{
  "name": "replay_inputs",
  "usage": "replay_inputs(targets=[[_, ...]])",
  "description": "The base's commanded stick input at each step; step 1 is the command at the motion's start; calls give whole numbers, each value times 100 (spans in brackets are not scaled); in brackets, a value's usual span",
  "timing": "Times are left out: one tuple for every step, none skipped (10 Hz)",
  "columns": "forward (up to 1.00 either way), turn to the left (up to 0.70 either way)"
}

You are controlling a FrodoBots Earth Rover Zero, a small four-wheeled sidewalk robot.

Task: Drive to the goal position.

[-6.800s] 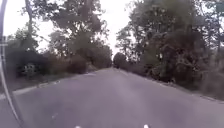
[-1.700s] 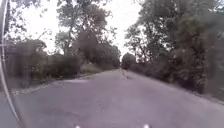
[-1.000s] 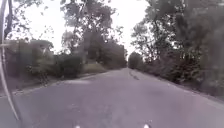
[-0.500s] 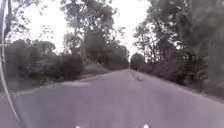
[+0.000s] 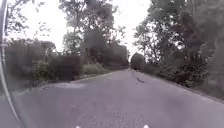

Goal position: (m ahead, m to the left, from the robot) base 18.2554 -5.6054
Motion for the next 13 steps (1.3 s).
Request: replay_inputs(targets=[[70, 0], [70, 0], [70, 0], [70, 0], [70, 0], [70, 0], [70, 0], [70, 0], [70, 0], [70, 0], [70, 0], [70, 0], [70, 0]])
